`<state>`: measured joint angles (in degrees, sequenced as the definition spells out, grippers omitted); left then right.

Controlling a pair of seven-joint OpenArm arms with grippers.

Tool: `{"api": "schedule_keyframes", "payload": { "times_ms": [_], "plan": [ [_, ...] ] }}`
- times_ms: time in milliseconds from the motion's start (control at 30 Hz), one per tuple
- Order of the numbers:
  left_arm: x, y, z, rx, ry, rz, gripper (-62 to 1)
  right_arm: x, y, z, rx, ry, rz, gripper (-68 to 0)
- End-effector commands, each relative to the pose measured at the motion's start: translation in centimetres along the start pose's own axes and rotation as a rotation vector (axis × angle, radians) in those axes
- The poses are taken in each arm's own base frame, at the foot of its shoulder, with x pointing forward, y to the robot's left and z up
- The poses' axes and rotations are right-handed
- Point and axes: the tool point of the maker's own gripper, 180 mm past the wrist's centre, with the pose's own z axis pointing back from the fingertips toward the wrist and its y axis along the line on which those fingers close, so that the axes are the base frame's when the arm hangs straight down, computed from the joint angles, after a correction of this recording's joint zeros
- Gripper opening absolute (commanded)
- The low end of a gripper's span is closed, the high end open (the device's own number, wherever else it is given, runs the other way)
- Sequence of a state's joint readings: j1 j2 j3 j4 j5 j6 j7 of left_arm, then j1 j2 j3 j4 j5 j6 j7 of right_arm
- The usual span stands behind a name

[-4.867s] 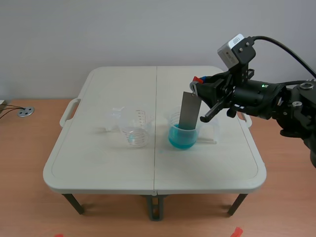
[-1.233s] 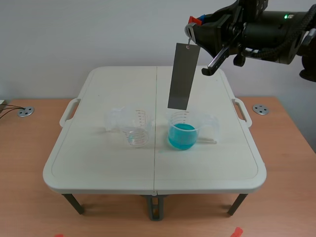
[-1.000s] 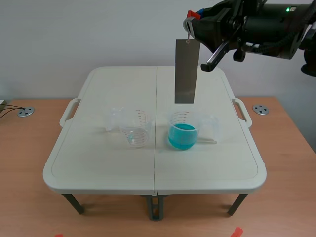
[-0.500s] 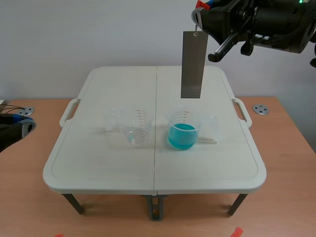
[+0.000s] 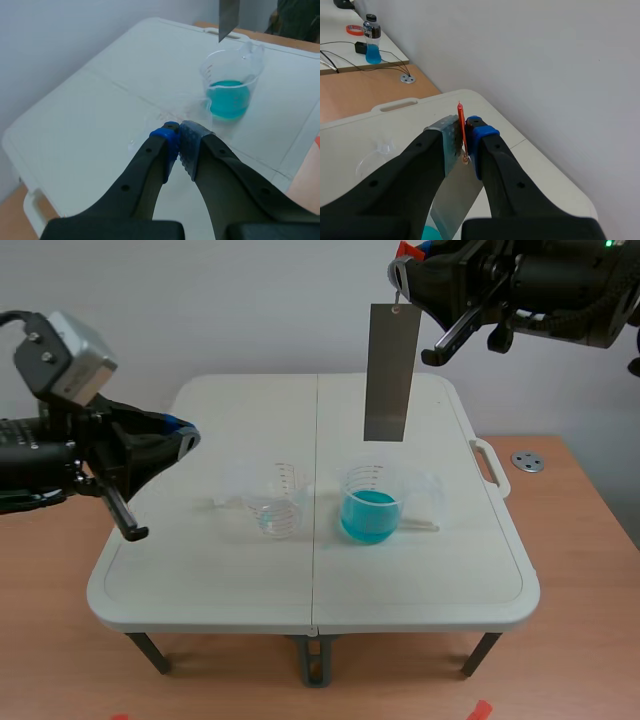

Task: Hold the metal plate by the orange handle, dip it into the blue solution, take it out and point at it, then put the plate back in the beaker on the left.
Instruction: 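Raise the plate and point at it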

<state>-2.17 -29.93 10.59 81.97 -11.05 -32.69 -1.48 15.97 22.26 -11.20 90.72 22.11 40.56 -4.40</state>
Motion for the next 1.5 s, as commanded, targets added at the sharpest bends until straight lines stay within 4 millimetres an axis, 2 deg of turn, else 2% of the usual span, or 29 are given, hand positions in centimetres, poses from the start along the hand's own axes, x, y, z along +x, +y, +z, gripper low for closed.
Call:
{"api": "schedule_keyframes", "payload": {
  "times_ms": [0, 133, 300, 533, 733, 1067, 1467],
  "plan": [
    [0.9, -0.2, -0.9, -0.005, -0.032, 0.003, -59.3, 1.7, -0.6, 0.1, -0.009, -0.045, 0.025, -66.2],
    [1.0, -0.8, -3.4, -0.017, -0.027, -0.003, -59.3, 1.7, -0.6, 0.1, -0.009, -0.045, 0.025, -66.2],
    [0.7, -0.6, -6.0, -0.005, -0.014, -0.010, -59.3, 1.7, -0.6, 0.1, -0.009, -0.045, 0.025, -66.2],
    [0.2, -0.6, -8.9, -0.002, 0.018, -0.025, -59.3, 1.7, -0.6, 0.1, -0.009, -0.045, 0.025, -66.2],
    [0.6, -1.1, -10.9, -0.011, 0.022, -0.036, -59.3, 1.7, -0.6, 0.1, -0.009, -0.045, 0.025, -66.2],
    [1.7, -3.3, -12.5, -0.065, 0.007, -0.063, -59.3, 1.7, -0.6, 0.1, -0.009, -0.044, 0.025, -66.2],
    [1.7, -3.5, -12.6, -0.068, 0.007, -0.061, -59.3, 1.7, -0.6, 0.1, -0.009, -0.044, 0.025, -66.2]
  ]
}}
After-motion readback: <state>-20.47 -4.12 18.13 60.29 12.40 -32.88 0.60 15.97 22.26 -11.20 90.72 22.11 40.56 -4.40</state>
